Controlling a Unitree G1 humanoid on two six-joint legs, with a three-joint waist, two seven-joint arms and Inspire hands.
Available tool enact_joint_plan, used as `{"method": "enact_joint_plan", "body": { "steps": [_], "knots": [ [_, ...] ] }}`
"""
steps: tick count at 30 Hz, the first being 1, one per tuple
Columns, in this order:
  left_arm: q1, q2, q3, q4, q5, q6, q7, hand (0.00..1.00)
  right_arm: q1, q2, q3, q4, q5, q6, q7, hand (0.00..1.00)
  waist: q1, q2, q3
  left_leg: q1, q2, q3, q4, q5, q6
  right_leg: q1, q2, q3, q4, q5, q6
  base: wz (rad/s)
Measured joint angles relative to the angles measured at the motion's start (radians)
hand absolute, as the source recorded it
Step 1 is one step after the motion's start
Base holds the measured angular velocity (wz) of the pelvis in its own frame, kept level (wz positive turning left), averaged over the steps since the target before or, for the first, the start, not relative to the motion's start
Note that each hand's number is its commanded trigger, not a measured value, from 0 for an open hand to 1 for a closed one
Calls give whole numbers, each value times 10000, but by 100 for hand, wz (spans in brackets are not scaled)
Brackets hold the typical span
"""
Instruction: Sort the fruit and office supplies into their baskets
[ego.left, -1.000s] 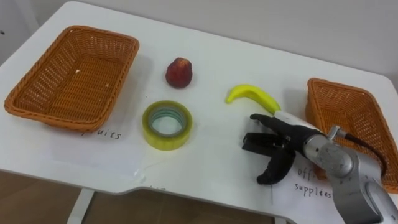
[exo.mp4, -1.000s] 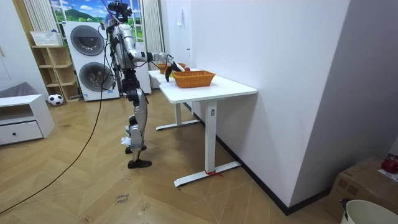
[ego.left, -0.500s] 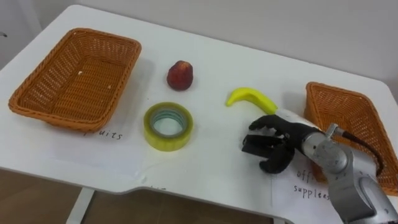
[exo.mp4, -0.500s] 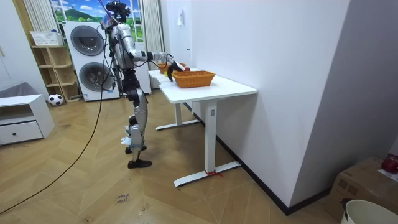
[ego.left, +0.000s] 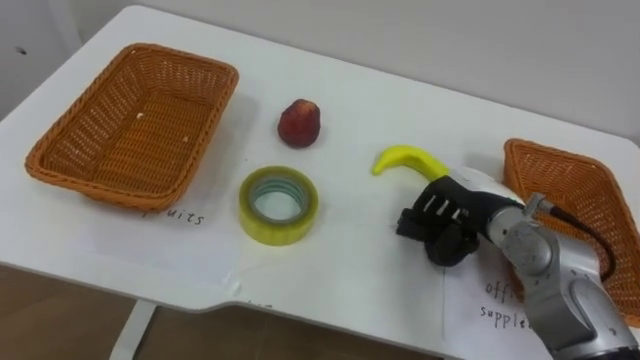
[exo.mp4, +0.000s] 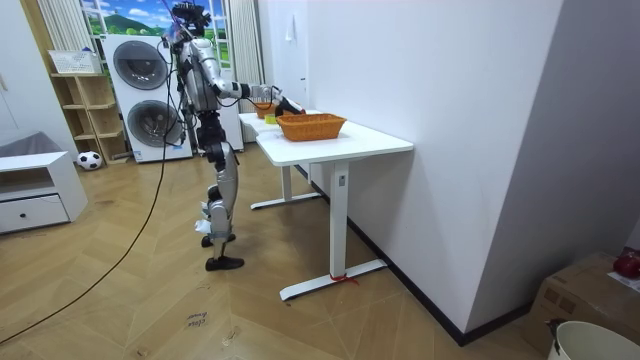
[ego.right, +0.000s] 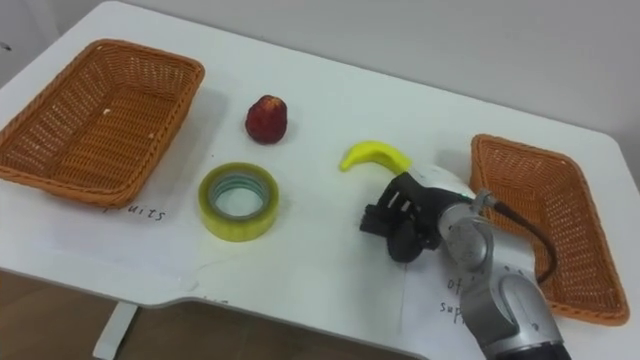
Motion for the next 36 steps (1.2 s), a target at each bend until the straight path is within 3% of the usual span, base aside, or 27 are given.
{"method": "enact_joint_plan", "body": {
  "steps": [14, 20, 25, 29, 36],
  "knots": [
    [17, -94, -147, 29, 6, 10, 175, 0, 9, 46, -51, -184, 196, 23, -114, 100, 21, 96, 10, -97, 3, 9, -5, 3, -5, -86, 18, 59, 27, 1, -1, 0],
    [54, -84, -182, 66, -391, -131, 154, 0, 28, 45, -50, -799, 563, -17, 290, 100, -249, 84, 1, -71, -4, 5, 20, 9, -7, -66, 9, 106, 21, 1, -1, 0],
    [68, -164, -19, 202, -419, -281, 84, 0, 43, 28, -65, -1952, 1020, -400, 703, 100, -371, 193, 55, -13, -20, 6, 18, 9, -7, -70, -10, 144, 13, 0, -1, 0],
    [146, -255, 64, 204, -411, -325, -54, 0, 44, 14, -157, -2616, 1070, -687, 731, 100, -437, 234, 45, -8, -18, -32, 18, 9, -7, -39, -10, 148, 9, 1, -1, 4],
    [389, -265, 261, 201, -202, -432, -246, 0, 26, 5, -1127, -3491, 1187, -861, 715, 100, -529, 243, 42, -1, -28, 5, 19, 10, -6, -48, -4, 418, 12, 1, -1, -2]
  ]
}}
